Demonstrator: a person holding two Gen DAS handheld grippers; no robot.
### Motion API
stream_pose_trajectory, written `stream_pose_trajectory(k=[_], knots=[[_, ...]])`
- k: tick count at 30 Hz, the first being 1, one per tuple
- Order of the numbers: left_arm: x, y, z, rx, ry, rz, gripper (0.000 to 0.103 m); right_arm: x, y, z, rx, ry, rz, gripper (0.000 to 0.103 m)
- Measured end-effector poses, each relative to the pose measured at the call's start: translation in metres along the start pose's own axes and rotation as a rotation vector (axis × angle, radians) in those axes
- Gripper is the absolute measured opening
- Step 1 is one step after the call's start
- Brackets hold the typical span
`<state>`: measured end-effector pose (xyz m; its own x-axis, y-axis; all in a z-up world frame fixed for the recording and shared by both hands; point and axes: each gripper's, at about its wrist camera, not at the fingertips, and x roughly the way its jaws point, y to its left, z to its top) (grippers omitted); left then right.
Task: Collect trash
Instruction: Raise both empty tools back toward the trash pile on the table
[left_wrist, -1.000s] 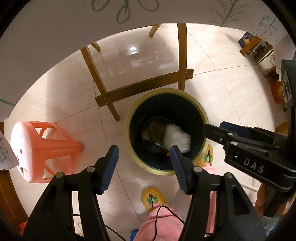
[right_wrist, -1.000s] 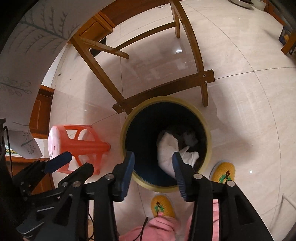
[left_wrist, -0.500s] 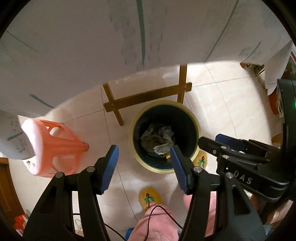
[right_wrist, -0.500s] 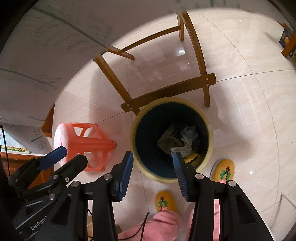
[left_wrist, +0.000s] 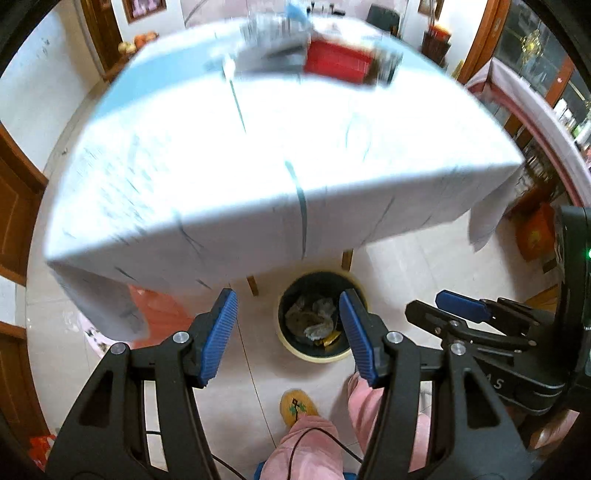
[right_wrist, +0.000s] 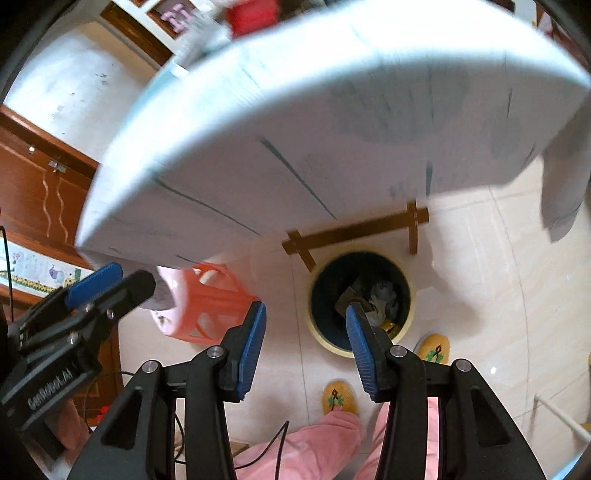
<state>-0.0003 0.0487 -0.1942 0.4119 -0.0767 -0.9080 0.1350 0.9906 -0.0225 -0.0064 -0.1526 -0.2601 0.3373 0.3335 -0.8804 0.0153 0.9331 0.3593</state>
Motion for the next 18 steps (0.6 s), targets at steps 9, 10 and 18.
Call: stream_pose_trajectory(k=[9, 10, 18], knots=[[-0.110, 0.027, 0.032, 0.007, -0.131, 0.006, 0.055, -0.110, 0.051, 0.030, -0.095, -0.114, -0.021, 0.046], [-0.117, 0.030, 0.034, 0.004, -0.144, 0.005, 0.055, -0.119, 0.055, 0.034, -0.101, -0.130, -0.024, 0.046], [-0.174, 0.049, 0.062, -0.013, -0.264, -0.004, 0.055, -0.184, 0.088, 0.057, -0.166, -0.274, -0.072, 0.050]])
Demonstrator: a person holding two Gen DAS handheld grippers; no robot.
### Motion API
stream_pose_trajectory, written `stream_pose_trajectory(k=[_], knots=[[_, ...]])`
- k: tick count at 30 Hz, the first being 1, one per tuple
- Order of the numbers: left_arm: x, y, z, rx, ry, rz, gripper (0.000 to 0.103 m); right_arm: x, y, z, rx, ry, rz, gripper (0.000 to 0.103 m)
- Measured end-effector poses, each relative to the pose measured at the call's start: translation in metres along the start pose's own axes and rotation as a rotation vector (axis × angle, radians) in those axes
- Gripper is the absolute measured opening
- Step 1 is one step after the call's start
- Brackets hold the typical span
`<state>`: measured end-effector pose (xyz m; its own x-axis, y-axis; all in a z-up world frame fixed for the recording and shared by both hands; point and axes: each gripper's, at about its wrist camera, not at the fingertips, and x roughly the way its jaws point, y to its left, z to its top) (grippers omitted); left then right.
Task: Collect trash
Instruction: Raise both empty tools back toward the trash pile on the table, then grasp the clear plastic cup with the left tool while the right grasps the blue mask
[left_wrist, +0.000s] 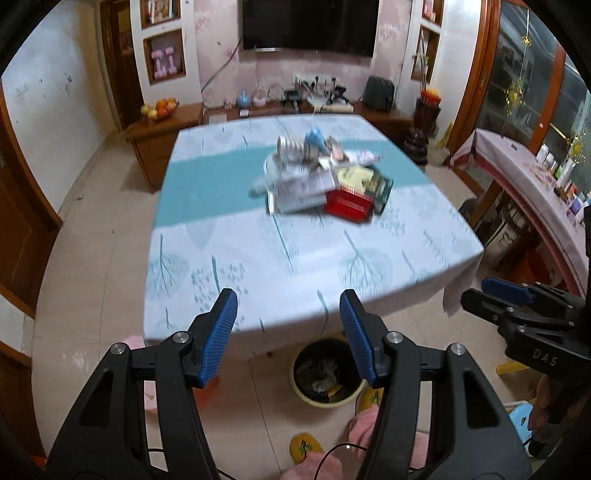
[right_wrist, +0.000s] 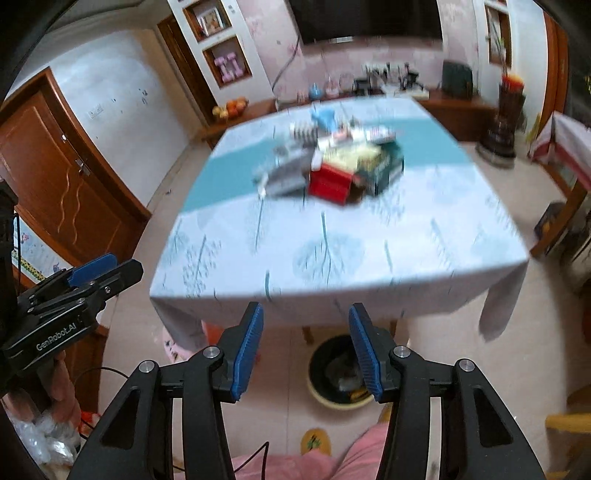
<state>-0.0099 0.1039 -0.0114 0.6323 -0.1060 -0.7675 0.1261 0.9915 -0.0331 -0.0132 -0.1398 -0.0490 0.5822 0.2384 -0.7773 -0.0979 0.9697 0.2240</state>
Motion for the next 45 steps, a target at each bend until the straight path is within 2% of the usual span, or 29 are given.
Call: stream_pose_trajectory(k=[5, 11, 16, 20, 25, 33, 39, 45], knots=[[-0.005, 0.008, 0.023, 0.013, -0.039, -0.001, 0.055, -0.025, 0.014, 0.025, -0.040, -0.056, -0.017, 0.051], [0.010, 0.010, 0.048, 0.043, -0.032, 0.006, 0.055, -0.027, 0.025, 0.055, -0.070, -0.077, -0.023, 0.051], [0.039, 0.005, 0.078, 0.074, -0.017, 0.033, 0.055, -0.018, 0.021, 0.094, -0.105, -0.088, -0.027, 0.051], [0.071, 0.000, 0.108, 0.063, 0.010, 0.053, 0.055, 0.003, 0.007, 0.138, -0.141, -0.097, -0.019, 0.051], [0.127, -0.005, 0.149, 0.032, 0.064, 0.093, 0.055, 0.047, -0.020, 0.203, -0.170, -0.082, 0.001, 0.051], [0.250, -0.007, 0.215, -0.017, 0.194, 0.131, 0.055, 0.145, -0.070, 0.304, -0.180, -0.006, 0.064, 0.051], [0.320, -0.007, 0.231, -0.012, 0.274, 0.152, 0.055, 0.216, -0.090, 0.346, -0.227, 0.048, 0.113, 0.051], [0.364, -0.001, 0.233, -0.052, 0.343, 0.137, 0.055, 0.281, -0.096, 0.357, -0.227, 0.122, 0.149, 0.051]])
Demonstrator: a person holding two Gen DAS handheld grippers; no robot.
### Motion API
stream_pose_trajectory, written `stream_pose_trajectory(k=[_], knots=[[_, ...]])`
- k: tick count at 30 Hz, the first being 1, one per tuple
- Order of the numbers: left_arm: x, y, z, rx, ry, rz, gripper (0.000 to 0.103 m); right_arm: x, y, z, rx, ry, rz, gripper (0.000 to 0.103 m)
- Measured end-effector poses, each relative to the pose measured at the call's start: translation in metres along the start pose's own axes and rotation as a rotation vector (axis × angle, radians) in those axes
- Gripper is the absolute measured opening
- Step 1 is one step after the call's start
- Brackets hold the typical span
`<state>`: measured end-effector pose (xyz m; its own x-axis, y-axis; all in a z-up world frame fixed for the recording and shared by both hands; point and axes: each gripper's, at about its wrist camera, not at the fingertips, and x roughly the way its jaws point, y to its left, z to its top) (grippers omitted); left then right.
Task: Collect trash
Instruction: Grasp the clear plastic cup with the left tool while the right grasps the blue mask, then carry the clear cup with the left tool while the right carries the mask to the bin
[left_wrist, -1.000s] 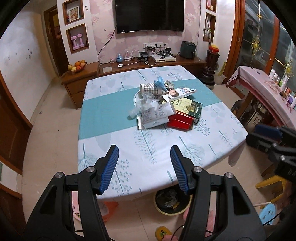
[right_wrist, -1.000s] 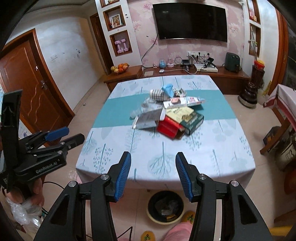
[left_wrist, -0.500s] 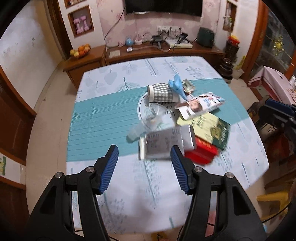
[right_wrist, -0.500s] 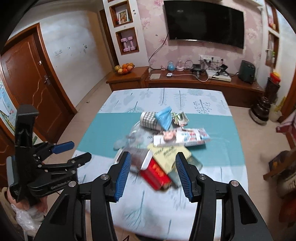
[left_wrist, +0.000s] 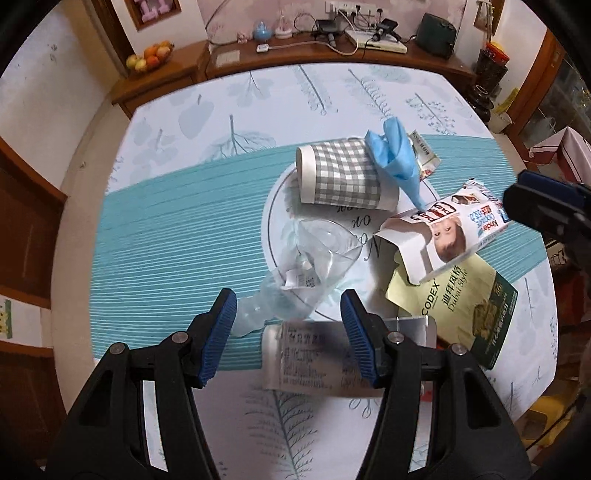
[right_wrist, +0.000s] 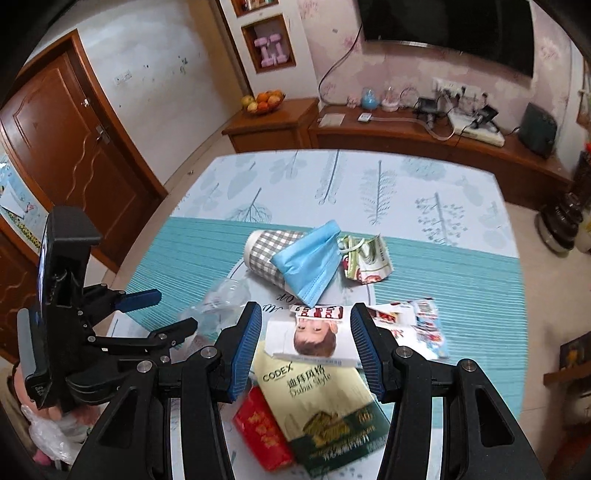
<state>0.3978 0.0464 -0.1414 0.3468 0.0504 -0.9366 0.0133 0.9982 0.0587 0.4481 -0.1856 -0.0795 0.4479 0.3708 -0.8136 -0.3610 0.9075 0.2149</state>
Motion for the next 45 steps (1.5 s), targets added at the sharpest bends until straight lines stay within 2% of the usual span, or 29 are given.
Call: stream_pose_trajectory(k=[6, 12, 21, 23, 24, 25, 26, 27, 30, 33, 38, 45], knots=[[0.023, -0.004, 0.009, 0.007, 0.028, 0.011, 0.055, 0.045, -0.005, 0.009, -0.005, 0.047, 0.039, 0.051], [0.036, -0.008, 0.017, 0.015, 0.039, 0.027, 0.055, 0.071, -0.002, 0.017, -0.008, 0.061, 0.049, 0.051], [0.048, -0.002, 0.024, -0.033, 0.057, 0.012, 0.056, 0.111, 0.014, 0.028, -0.064, 0.072, -0.016, 0.051], [0.050, 0.002, 0.026, -0.057, 0.062, 0.004, 0.055, 0.118, 0.015, 0.028, -0.069, 0.081, -0.027, 0.040], [0.050, 0.004, 0.027, -0.074, 0.060, 0.003, 0.050, 0.121, 0.014, 0.028, -0.067, 0.091, -0.031, 0.025], [0.051, 0.006, 0.028, -0.086, 0.059, 0.002, 0.039, 0.123, 0.011, 0.027, -0.059, 0.100, -0.036, 0.017], [0.051, 0.008, 0.029, -0.099, 0.064, -0.001, 0.027, 0.125, 0.008, 0.027, -0.046, 0.103, -0.025, 0.014], [0.052, 0.010, 0.030, -0.113, 0.070, -0.001, 0.024, 0.125, 0.005, 0.027, -0.036, 0.101, -0.011, 0.008], [0.048, 0.016, 0.031, -0.142, 0.048, 0.001, 0.023, 0.119, -0.002, 0.026, -0.020, 0.093, 0.020, 0.004], [0.037, 0.018, 0.032, -0.144, 0.014, 0.014, 0.020, 0.107, -0.009, 0.025, 0.018, 0.074, 0.058, 0.004], [0.011, 0.023, 0.034, -0.171, -0.040, 0.026, 0.019, 0.076, -0.017, 0.025, 0.063, 0.021, 0.067, 0.003], [-0.045, 0.029, 0.024, -0.224, -0.118, -0.016, 0.019, 0.017, -0.016, 0.018, 0.122, -0.072, 0.066, 0.003]])
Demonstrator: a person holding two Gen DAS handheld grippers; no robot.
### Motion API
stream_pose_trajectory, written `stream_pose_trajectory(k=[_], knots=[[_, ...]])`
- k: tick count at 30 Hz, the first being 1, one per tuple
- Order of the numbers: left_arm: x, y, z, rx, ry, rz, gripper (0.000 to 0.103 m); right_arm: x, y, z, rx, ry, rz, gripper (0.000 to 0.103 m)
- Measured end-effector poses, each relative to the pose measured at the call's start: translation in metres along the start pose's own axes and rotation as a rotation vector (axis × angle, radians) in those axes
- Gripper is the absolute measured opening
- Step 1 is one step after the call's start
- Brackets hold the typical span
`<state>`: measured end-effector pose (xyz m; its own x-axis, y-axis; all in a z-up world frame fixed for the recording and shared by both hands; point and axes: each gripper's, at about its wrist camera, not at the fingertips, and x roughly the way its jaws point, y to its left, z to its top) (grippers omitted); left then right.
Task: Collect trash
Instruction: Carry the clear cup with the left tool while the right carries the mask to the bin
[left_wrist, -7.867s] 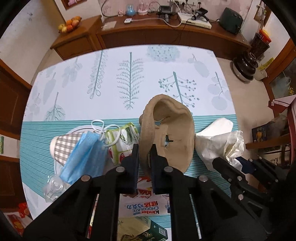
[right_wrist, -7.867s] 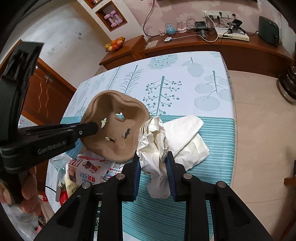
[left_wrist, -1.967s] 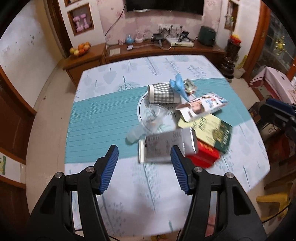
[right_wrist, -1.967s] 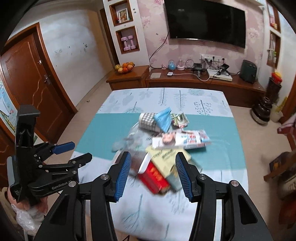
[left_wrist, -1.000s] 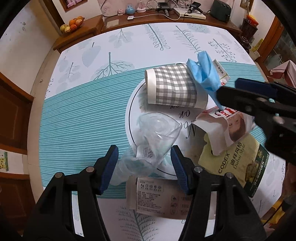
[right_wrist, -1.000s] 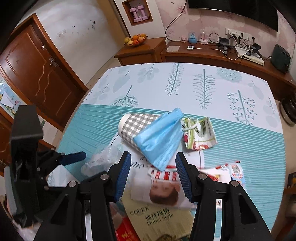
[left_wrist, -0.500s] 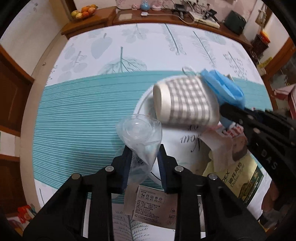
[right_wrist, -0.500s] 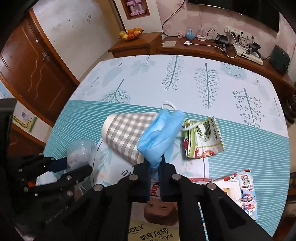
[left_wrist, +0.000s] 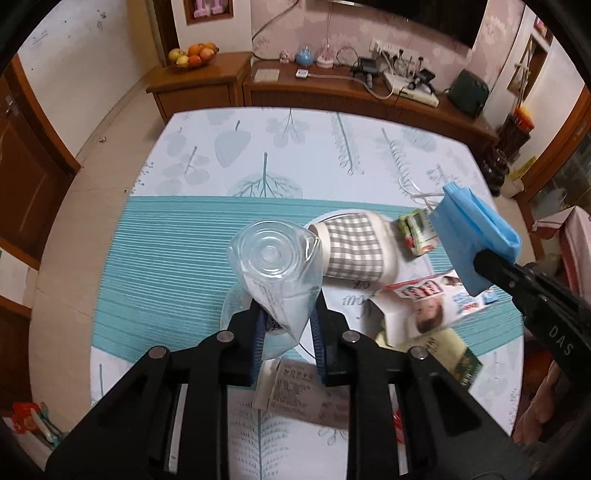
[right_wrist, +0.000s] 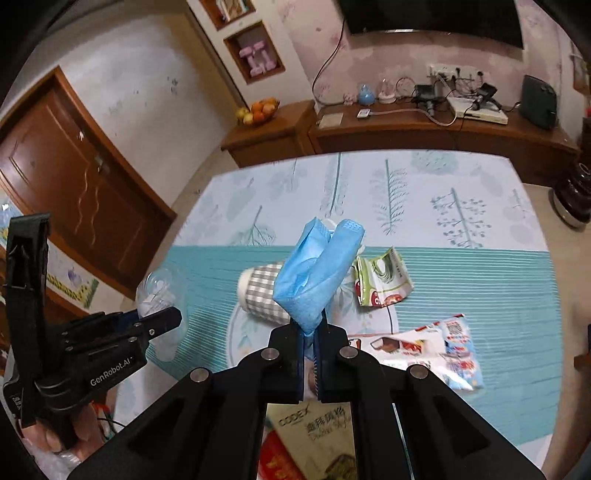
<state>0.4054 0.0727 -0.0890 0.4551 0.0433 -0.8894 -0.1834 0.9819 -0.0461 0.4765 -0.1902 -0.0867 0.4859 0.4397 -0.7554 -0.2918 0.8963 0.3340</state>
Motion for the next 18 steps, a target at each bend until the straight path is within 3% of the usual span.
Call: stream_pose_trajectory(k=[10, 18], knots=[[-0.106, 0.025, -0.046, 0.018, -0.127, -0.054, 0.019, -0.104, 0.046, -0.056, 0.040, -0.128, -0.058, 0.003], [-0.183, 0.062, -0.135, 0.073, -0.203, -0.094, 0.019, -0.178, 0.110, -0.148, 0.061, -0.226, -0.129, 0.003]])
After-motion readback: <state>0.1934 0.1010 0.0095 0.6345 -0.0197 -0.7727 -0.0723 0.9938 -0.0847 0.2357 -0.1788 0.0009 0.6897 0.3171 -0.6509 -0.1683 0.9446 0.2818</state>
